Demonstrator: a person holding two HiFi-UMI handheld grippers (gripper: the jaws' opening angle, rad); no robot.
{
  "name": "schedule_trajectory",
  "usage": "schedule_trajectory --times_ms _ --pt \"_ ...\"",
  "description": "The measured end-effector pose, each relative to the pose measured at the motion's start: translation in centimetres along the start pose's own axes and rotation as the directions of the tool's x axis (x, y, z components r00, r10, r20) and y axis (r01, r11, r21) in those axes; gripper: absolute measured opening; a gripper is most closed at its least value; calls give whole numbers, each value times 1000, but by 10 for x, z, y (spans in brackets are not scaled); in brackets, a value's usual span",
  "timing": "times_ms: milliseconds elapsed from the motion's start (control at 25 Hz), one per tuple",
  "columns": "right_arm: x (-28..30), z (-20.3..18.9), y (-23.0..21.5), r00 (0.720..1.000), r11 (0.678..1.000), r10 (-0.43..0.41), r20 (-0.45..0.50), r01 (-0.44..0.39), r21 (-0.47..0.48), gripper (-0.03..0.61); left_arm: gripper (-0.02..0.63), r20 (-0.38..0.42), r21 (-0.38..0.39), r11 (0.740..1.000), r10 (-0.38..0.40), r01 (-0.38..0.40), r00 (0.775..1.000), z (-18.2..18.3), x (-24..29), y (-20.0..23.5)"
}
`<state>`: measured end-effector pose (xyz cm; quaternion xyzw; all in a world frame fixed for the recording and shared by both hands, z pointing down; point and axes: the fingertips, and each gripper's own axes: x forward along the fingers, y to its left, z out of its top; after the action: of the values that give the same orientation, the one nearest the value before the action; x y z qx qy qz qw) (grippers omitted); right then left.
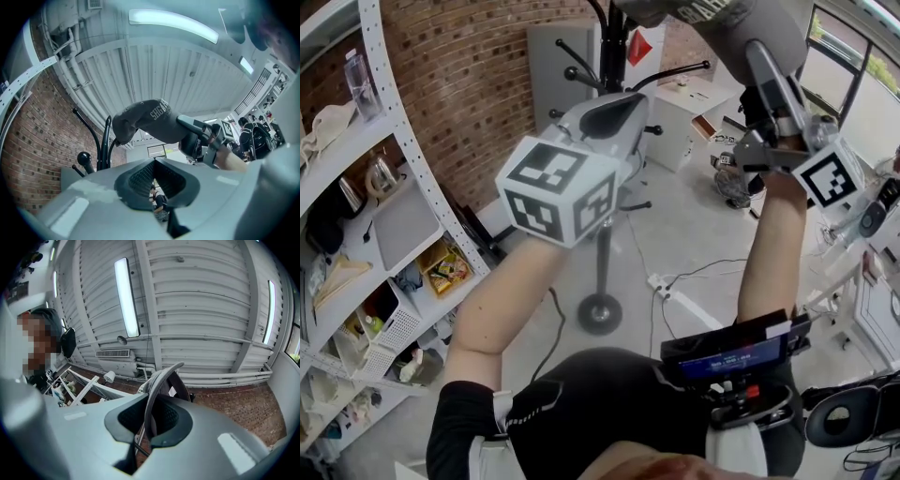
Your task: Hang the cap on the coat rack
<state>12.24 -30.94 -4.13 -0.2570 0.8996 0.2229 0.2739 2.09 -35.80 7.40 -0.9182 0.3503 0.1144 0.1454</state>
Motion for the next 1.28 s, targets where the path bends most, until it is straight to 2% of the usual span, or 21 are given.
schedule_trajectory --times_ms 200,480,800,1080,1280 --pt "7 16 -9 999 1000 10 49 -9 -15 28 5 17 12 1000 -11 10 1000 5 4 4" --pt "9 29 -29 993 1000 8 121 -10 13 28 5 16 41 999 -7 6 1000 0 5 3" --pt "2 30 -42 989 999 -4 148 -1 34 28 5 9 8 1000 11 -11 1000 -11 4 13" --pt "0 32 -19 984 988 69 167 -91 123 28 5 7 10 1000 10 -10 1000 -11 6 13" --pt "6 38 -3 976 985 116 185 -137 106 28 5 5 -6 1000 -3 3 1000 -13 5 7"
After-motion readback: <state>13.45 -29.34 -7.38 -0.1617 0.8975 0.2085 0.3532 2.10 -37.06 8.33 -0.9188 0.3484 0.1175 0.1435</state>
